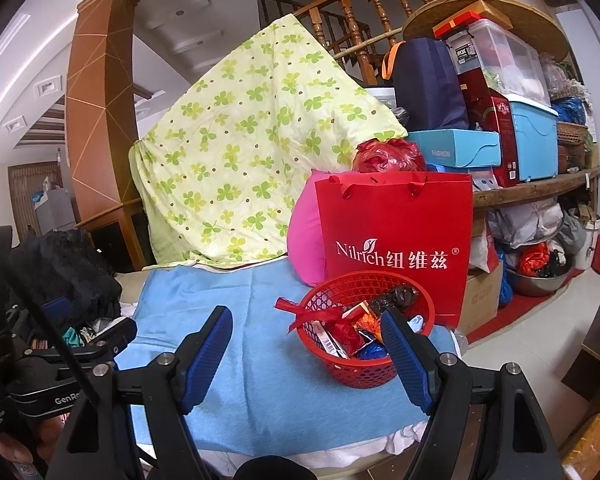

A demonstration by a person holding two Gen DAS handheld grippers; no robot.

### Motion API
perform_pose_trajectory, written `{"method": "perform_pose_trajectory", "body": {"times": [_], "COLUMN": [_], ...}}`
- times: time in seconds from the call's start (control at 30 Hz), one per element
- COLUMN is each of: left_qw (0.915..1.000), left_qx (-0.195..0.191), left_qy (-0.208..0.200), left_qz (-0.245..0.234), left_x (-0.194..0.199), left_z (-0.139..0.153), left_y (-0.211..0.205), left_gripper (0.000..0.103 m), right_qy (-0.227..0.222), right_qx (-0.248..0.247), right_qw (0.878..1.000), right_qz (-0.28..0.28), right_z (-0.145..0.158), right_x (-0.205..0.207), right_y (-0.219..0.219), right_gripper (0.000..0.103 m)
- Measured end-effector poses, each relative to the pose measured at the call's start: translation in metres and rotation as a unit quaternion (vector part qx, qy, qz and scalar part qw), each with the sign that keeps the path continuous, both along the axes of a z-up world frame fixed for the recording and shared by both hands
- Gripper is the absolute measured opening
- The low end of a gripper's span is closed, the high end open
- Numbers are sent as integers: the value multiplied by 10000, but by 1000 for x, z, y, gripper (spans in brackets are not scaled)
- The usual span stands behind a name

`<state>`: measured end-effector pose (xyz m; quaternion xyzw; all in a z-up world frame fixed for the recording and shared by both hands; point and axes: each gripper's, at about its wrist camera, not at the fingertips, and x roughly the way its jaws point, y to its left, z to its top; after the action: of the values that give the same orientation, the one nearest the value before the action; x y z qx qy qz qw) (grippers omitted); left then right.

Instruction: Collect trash

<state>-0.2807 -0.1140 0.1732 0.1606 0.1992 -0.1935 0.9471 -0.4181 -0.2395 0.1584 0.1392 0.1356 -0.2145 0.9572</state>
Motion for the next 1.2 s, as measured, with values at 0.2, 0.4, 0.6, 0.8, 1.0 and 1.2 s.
{"method": "perform_pose_trajectory", "body": {"times": [0.2,0.4,0.6,0.8,1.0,1.2], "left_qw": [10000,10000,10000,10000,9997,9990], "left_qx": [8,11,14,26,77,-272], "left_qy": [12,10,12,60,125,141], "left_qz": [-6,2,0,-42,-175,-335], "left_x": [1,1,3,10,29,55], "left_z": [-1,-1,-3,-6,-5,-8], "left_y": [0,0,0,-5,-20,-16], "left_gripper": [101,101,101,101,101,101], "right_qy": [-20,-23,-6,86,174,414], "right_qx": [7,-5,-13,-12,98,60], "right_qw": [10000,10000,10000,9999,9996,9991], "right_qz": [-17,-34,-8,-70,-174,-119], "right_z": [0,0,1,2,-1,-9], "right_x": [0,0,2,13,30,63], "right_y": [-1,-4,-6,-18,-37,-43], "right_gripper": [79,79,79,79,79,79]}}
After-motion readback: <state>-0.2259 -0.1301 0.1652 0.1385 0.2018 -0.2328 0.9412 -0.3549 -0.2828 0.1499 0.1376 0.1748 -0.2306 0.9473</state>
